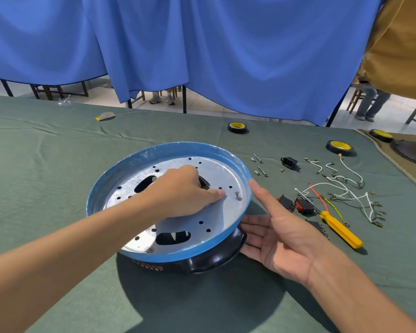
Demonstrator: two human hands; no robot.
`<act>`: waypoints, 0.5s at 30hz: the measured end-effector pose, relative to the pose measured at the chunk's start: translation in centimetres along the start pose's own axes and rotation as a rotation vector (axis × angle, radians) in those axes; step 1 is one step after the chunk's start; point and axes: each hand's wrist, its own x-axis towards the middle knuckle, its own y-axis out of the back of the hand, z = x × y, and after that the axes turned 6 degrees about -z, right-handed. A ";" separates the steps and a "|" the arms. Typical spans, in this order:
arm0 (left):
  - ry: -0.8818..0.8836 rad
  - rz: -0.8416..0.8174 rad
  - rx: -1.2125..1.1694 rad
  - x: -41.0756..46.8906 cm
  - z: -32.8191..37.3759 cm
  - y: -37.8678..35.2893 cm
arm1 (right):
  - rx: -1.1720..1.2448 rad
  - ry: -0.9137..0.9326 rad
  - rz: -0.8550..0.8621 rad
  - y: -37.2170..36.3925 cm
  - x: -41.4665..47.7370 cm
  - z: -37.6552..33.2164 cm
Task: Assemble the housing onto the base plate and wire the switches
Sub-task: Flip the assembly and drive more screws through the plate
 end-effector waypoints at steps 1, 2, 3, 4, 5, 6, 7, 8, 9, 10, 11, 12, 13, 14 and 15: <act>-0.060 0.111 0.083 -0.1 0.0 -0.2 | -0.002 0.001 -0.002 0.0 0.0 0.0; -0.135 0.222 0.123 -0.4 0.1 -0.2 | 0.002 0.002 -0.002 0.0 0.0 0.0; -0.231 0.295 0.106 -0.6 0.3 -0.1 | 0.015 0.002 0.001 0.1 0.1 0.0; -0.330 0.299 0.051 -0.8 0.6 0.1 | 0.036 -0.001 0.007 0.2 0.2 0.0; -0.414 0.252 0.009 -1.0 1.0 0.4 | 0.058 -0.006 0.010 0.3 0.2 -0.1; -0.474 0.196 0.005 -1.1 1.3 0.4 | 0.076 -0.010 0.009 0.4 0.2 -0.1; -0.512 0.150 0.040 -1.1 1.6 0.4 | 0.087 -0.014 0.001 0.4 0.1 -0.1; -0.537 0.122 0.079 -1.1 1.8 0.2 | 0.095 -0.016 -0.008 0.4 0.1 0.0; -0.550 0.115 0.099 -1.0 1.9 0.0 | 0.100 -0.016 -0.015 0.4 0.0 0.0; -0.552 0.116 0.088 -0.9 2.0 -0.1 | 0.104 -0.014 -0.017 0.4 -0.1 0.0; -0.547 0.115 0.054 -0.8 2.0 -0.1 | 0.106 -0.010 -0.015 0.4 -0.2 0.0; -0.535 0.110 0.020 -0.6 2.0 -0.1 | 0.106 -0.007 -0.012 0.3 -0.2 0.0; -0.525 0.102 0.001 -0.6 2.0 0.0 | 0.106 -0.003 -0.008 0.3 -0.2 0.0; -0.522 0.097 -0.003 -0.6 2.0 0.0 | 0.107 -0.001 -0.001 0.2 -0.2 0.0; -0.529 0.098 -0.003 -0.6 2.1 -0.1 | 0.107 0.001 0.004 0.2 -0.2 0.0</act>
